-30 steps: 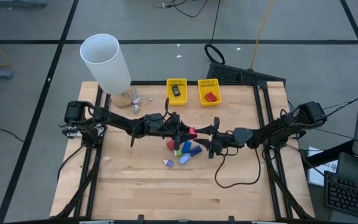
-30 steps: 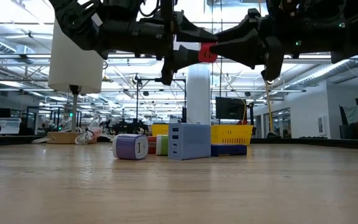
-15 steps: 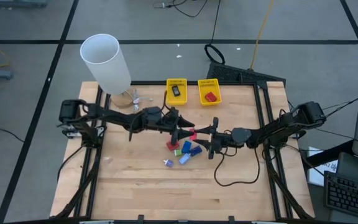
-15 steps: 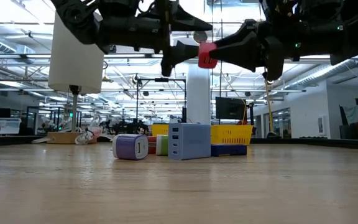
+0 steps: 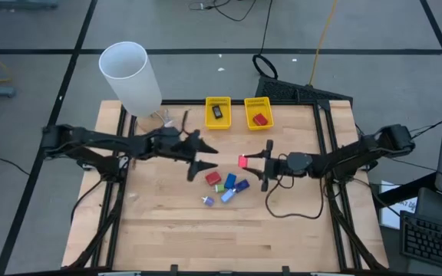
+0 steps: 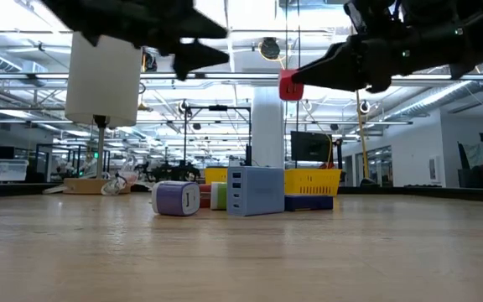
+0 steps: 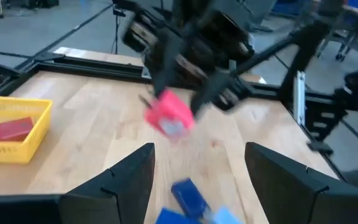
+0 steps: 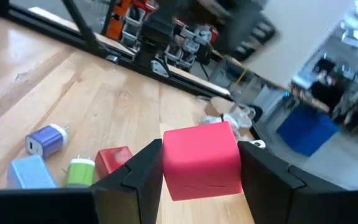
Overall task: Pick & Place Office items
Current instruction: Put the pink charger adapter into the right yellow bin
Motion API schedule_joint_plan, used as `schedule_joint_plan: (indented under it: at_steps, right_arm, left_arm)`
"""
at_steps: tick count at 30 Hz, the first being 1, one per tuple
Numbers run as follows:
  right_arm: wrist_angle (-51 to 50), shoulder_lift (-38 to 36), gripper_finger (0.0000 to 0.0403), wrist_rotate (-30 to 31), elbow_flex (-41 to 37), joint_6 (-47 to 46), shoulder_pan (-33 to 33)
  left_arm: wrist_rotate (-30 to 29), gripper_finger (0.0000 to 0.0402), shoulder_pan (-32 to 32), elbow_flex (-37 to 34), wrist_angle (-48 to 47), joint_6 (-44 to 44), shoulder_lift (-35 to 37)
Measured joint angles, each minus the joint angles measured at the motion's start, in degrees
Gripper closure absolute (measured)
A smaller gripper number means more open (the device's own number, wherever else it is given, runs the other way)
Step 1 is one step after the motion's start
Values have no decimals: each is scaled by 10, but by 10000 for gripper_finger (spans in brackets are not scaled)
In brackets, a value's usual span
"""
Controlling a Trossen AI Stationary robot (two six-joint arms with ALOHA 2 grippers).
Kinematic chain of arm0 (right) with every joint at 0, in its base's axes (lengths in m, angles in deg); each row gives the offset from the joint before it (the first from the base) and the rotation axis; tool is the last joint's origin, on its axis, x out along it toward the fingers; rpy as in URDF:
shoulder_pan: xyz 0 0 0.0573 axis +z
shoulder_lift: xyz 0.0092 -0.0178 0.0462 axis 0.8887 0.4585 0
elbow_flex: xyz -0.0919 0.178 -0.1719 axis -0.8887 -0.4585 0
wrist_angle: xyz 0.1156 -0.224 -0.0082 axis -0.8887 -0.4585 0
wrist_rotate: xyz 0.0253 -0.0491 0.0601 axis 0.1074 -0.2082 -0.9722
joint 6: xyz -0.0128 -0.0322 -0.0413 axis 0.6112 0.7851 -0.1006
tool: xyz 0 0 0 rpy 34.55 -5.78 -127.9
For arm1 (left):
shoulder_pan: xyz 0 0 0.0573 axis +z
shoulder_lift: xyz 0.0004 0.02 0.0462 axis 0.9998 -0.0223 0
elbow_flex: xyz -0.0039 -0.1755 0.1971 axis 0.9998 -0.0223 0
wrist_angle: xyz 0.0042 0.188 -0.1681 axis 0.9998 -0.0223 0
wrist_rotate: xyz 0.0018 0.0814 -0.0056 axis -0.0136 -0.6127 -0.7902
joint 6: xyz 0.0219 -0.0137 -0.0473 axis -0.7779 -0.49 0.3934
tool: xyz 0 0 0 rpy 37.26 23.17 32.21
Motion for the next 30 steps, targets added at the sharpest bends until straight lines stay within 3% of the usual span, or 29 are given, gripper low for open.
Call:
schedule_joint_plan:
  at_steps: [3,9,13,21,30]
  right_arm:
    - [-39,-38,238,-32,-6,-32,-12]
    - [-31,-102,238,-90,-48,-87,-40]
    - [-31,-144,238,-119,-76,-117,-66]
    - [-31,-206,238,-176,-119,-181,-135]
    - [-31,-240,238,-179,-147,-199,-169]
  left_arm:
    - [-16,149,-3,-55,8,-1,56]
    - [-138,149,-3,-158,1,27,188]
    - [-188,149,-1,-213,-24,23,275]
    - [-226,148,-1,-329,33,23,404]
    - [-237,149,-1,-394,41,19,493]
